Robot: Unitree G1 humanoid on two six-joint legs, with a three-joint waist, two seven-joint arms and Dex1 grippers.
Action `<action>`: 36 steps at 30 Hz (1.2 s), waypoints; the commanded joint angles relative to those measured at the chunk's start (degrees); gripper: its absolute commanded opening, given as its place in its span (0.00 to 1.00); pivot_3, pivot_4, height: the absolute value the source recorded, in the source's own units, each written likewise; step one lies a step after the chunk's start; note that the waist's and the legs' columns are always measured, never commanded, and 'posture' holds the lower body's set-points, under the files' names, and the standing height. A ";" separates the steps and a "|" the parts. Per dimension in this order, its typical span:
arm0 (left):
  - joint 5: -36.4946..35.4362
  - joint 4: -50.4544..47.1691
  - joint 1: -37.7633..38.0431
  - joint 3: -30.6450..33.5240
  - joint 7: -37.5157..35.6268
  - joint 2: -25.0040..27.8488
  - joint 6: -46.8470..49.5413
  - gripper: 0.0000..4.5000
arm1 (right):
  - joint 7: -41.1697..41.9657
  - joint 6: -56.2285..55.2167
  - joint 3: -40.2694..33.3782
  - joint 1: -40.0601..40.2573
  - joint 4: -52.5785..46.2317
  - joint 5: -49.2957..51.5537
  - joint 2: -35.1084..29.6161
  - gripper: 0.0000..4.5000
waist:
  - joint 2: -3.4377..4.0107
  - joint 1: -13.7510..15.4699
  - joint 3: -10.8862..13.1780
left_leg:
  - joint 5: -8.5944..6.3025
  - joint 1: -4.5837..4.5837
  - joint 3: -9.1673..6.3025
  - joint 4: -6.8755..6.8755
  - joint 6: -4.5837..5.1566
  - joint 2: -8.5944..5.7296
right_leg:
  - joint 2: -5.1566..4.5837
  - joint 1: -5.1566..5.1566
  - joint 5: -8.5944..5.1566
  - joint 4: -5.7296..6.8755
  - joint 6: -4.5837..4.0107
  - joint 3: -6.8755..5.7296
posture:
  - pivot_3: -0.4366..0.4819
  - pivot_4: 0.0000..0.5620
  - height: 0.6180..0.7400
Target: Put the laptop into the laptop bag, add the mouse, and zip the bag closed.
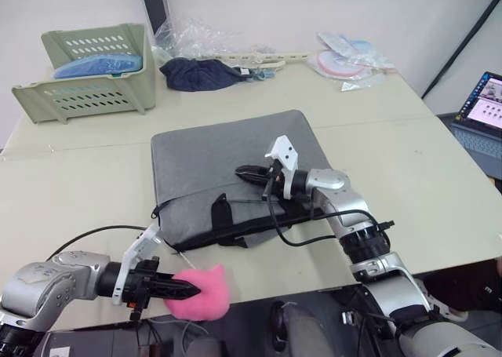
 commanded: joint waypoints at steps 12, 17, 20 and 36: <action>-0.60 -2.31 0.99 -0.31 1.50 -1.35 -1.01 0.01 | -1.26 1.52 3.49 3.91 11.81 -3.50 1.00 0.00 | 0.02 -0.02 -0.20 | 0.00 0.43 -0.05 -0.04 -0.01 0.04 | 0.00 0.44 -0.01 -0.04 -0.01 0.00 | 0.48 0.27 1.00; -1.12 -3.01 0.03 -1.23 2.28 -2.97 -0.97 0.01 | -1.33 1.39 3.61 3.75 11.92 -3.42 1.44 0.00 | 0.03 0.02 -0.22 | -0.02 0.84 -0.50 -0.17 -0.03 0.09 | -0.09 0.80 -0.01 -0.09 -0.02 0.14 | 0.48 0.27 1.00; -1.00 -3.60 -0.83 -2.53 2.68 -4.03 -0.97 0.01 | -1.36 1.37 3.59 3.68 11.83 -3.43 1.60 0.00 | 0.04 -0.03 -0.22 | -0.03 0.83 -0.51 -0.17 -0.04 0.12 | -0.12 0.79 -0.02 -0.08 -0.02 0.20 | 0.48 0.27 1.00; 0.62 -2.58 -8.53 -9.23 3.76 -9.63 -1.01 0.01 | -1.19 1.41 3.76 3.57 11.14 -3.47 1.63 0.00 | 0.03 0.16 -0.23 | -0.03 0.80 -0.57 -0.18 -0.05 0.15 | -0.15 0.79 -0.02 -0.09 -0.02 0.27 | 0.48 0.27 1.00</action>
